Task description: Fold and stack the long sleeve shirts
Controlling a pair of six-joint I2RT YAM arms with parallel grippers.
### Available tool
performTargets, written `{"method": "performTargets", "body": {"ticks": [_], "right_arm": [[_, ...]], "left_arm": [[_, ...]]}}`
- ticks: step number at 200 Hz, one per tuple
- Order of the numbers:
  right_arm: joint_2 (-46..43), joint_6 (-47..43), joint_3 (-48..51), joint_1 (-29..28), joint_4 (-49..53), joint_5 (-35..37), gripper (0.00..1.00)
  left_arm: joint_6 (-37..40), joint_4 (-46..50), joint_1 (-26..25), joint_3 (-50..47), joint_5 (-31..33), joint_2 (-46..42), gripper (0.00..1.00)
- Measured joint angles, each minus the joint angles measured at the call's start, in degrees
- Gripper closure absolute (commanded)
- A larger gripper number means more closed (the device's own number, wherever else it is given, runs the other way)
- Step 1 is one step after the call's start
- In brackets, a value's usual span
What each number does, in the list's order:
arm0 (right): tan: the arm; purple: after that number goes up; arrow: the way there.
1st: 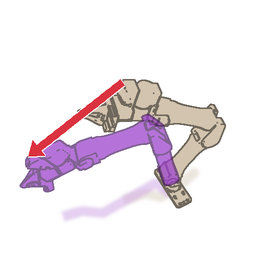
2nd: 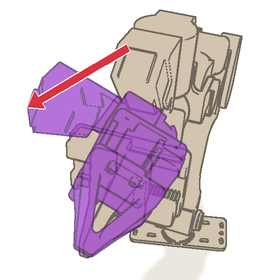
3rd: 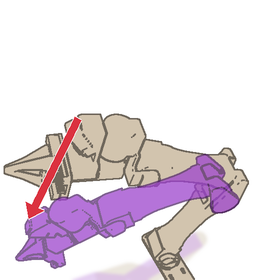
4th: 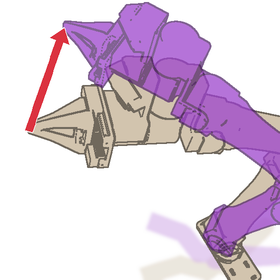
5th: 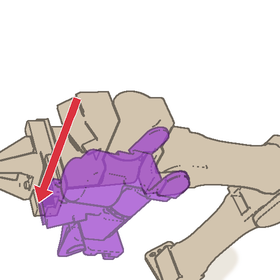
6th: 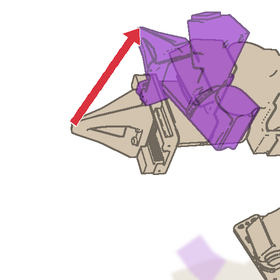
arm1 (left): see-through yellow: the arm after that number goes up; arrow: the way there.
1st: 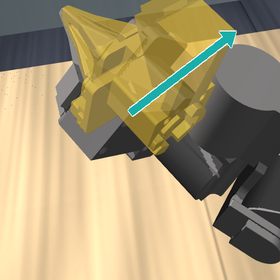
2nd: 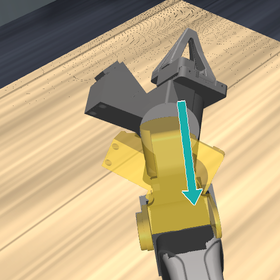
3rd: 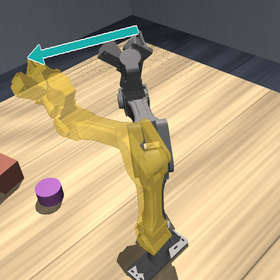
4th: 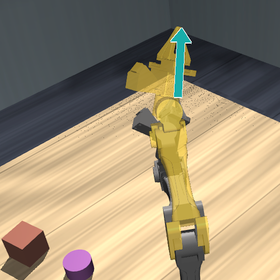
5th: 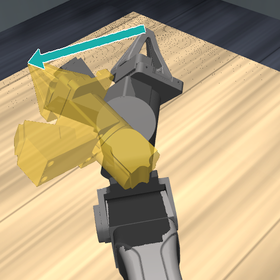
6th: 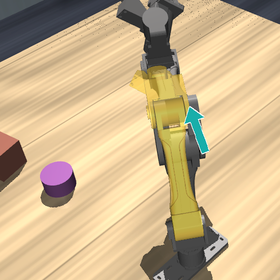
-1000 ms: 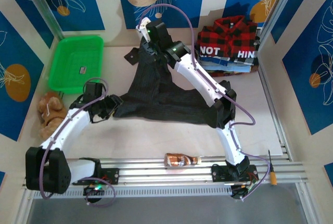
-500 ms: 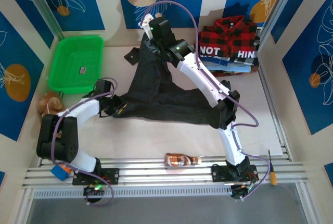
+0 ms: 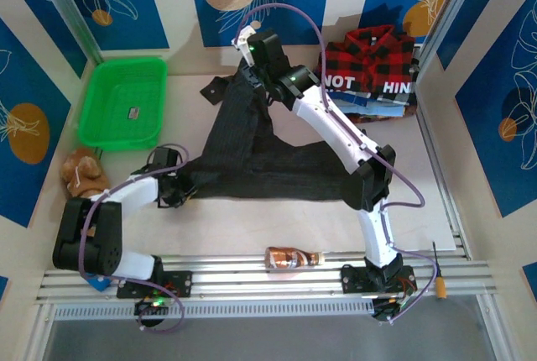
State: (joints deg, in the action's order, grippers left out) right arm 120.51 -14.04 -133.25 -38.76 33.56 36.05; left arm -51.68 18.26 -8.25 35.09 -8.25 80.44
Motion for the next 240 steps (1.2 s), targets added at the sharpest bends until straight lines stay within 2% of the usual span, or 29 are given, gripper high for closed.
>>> {"method": "performTargets", "body": {"ticks": [22, 55, 84, 121, 150, 196, 240], "right_arm": [[-0.94, -0.42, 0.0, 0.26, -1.05, -1.18, 0.95], [-6.51, -0.63, 6.38, 0.44, -1.33, -9.64, 0.95], [-18.14, -1.2, 23.85, 0.37, -2.67, -18.34, 0.95], [-32.87, -5.27, 46.03, 0.15, -4.0, -29.22, 0.95], [-41.38, -7.13, 57.4, -0.28, -3.32, -37.07, 0.95], [-44.59, -10.6, 61.88, -5.99, -0.66, -44.81, 0.95], [-38.05, -17.25, 58.31, -15.65, 6.67, -48.7, 0.96]], "left_arm": [[0.83, 2.36, 0.11, -0.68, 0.0, -2.05, 0.75], [0.63, 6.73, 0.15, -0.68, -0.48, -5.75, 0.68], [-0.31, 11.26, 0.15, 4.02, -1.38, -10.08, 0.64], [-0.79, 12.26, 0.15, 10.84, -2.49, -12.7, 0.63], [-1.03, 12.66, 0.13, 11.37, -3.37, -12.5, 0.61], [-1.92, 12.52, -0.59, 11.34, -3.76, -10.47, 0.61], [-2.03, 12.52, -0.68, 11.1, -3.69, -10.62, 0.58]]}}
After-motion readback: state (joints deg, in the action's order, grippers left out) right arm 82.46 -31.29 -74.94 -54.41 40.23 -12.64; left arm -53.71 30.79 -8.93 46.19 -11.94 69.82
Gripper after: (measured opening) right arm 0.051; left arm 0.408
